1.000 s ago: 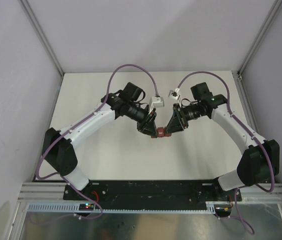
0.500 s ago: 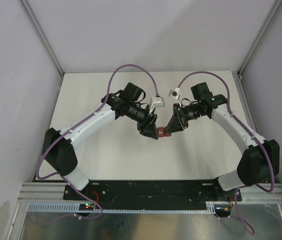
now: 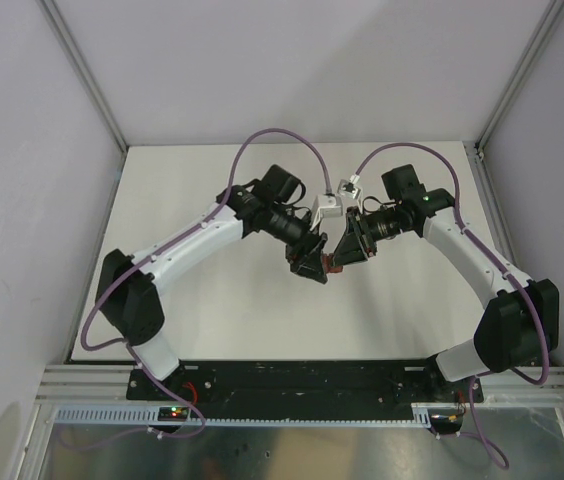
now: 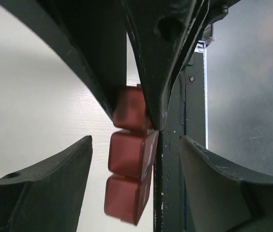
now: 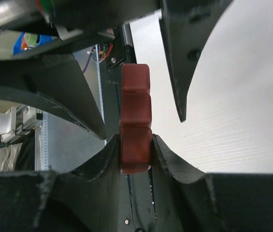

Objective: Sort the pills into containers

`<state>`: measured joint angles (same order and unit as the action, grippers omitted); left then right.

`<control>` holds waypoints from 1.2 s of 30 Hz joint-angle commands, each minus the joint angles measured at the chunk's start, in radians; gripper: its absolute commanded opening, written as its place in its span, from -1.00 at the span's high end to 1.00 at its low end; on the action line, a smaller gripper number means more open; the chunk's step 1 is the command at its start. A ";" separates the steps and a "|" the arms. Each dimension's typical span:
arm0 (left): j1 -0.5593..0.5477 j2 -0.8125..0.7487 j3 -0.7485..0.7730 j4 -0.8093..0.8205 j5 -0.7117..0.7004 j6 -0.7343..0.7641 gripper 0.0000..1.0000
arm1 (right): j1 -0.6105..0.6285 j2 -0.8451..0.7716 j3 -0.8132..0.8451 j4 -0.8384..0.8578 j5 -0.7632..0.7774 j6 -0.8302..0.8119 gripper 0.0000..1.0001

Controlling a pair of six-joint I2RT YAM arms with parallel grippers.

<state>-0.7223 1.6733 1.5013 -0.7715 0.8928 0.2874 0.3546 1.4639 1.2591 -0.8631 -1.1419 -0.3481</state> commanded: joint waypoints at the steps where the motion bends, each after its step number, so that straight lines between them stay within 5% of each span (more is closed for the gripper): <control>1: -0.022 0.031 0.051 0.008 -0.007 -0.010 -0.44 | 0.004 -0.027 0.032 0.002 -0.025 0.005 1.00; 17: -0.033 0.065 0.065 0.007 0.014 -0.022 0.92 | 0.001 -0.040 0.014 0.006 -0.019 -0.001 1.00; 21: -0.033 0.067 0.068 0.006 0.019 -0.026 0.99 | 0.005 -0.044 0.011 0.006 -0.018 -0.001 1.00; 23: -0.033 0.064 0.067 0.006 0.017 -0.028 0.83 | 0.006 -0.046 0.011 0.006 -0.019 -0.001 1.00; 30: -0.033 0.045 0.064 0.006 -0.017 -0.026 -0.20 | 0.007 -0.048 0.005 0.006 -0.018 -0.003 1.00; 36: -0.030 0.013 0.059 0.006 -0.059 -0.019 -0.83 | 0.007 -0.048 0.002 0.005 -0.011 -0.002 1.00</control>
<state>-0.7486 1.7336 1.5291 -0.7704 0.8738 0.2619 0.3573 1.4525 1.2572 -0.8635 -1.1332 -0.3618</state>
